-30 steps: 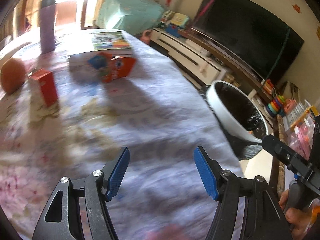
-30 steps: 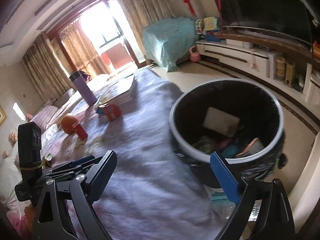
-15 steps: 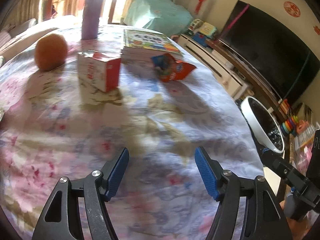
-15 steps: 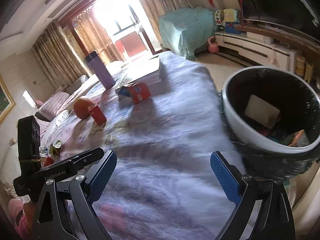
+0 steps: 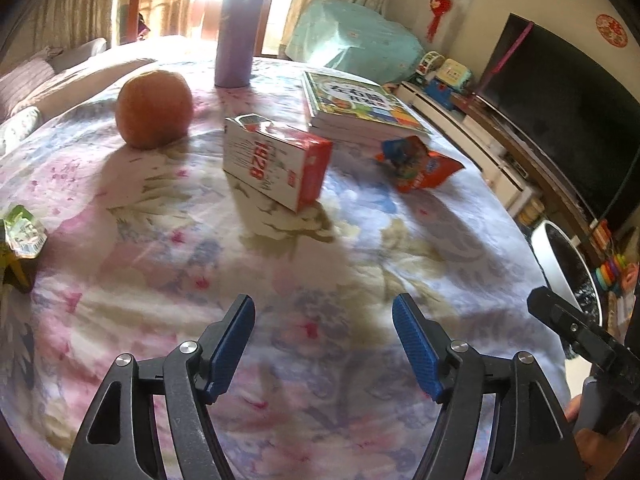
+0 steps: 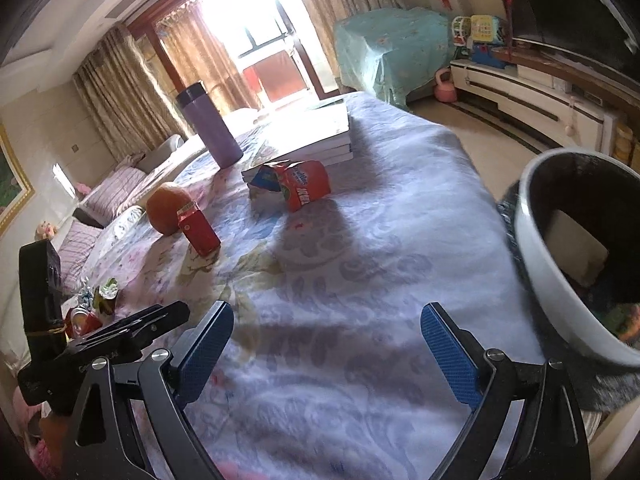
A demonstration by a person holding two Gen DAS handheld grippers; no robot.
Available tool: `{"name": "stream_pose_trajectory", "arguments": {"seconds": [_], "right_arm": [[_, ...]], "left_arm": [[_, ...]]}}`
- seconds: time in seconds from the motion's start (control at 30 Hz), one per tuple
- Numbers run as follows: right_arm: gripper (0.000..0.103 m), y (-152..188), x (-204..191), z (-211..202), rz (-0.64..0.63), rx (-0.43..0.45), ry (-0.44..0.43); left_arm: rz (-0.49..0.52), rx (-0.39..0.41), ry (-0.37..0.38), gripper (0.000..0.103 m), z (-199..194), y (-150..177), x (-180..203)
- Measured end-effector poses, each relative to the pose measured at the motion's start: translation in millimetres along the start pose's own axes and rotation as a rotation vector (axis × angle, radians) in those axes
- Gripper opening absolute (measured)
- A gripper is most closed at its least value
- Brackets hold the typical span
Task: Collect trash
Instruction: 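Move both open tools back over the bed toward the carton and snack packet, then grasp the red juice carton with the left tool while the right tool grasps the orange snack packet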
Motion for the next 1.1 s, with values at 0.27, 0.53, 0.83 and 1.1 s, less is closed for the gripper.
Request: {"name": "stream_pose_trajectory", "arguments": {"seconds": [0.27, 0.53, 0.83, 1.1], "right_arm": [[0.096, -24, -20, 31, -0.061, -0.009, -0.016], [0.096, -52, -24, 64, -0.095, -0.019, -0.004], [0.096, -77, -18, 99, -0.098, -0.036, -0.014], [0.054, -83, -19, 125, -0.116, -0.076, -0.025]], "left_arm": [[0.012, 0.018, -0.069, 0.076, 18, -28, -7], [-0.004, 0.010, -0.086, 0.080, 44, -52, -12], [0.029, 0.041, -0.171, 0.080, 68, -76, -8], [0.044, 0.056, -0.208, 0.062, 86, -84, -9]]}}
Point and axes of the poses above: each gripper's, at about its wrist camera, not at the fingertips, and z roughly the way its jaws point, x to its right, y to its underside, the point moved 7 cm from there along z, roughly the way its jaws point
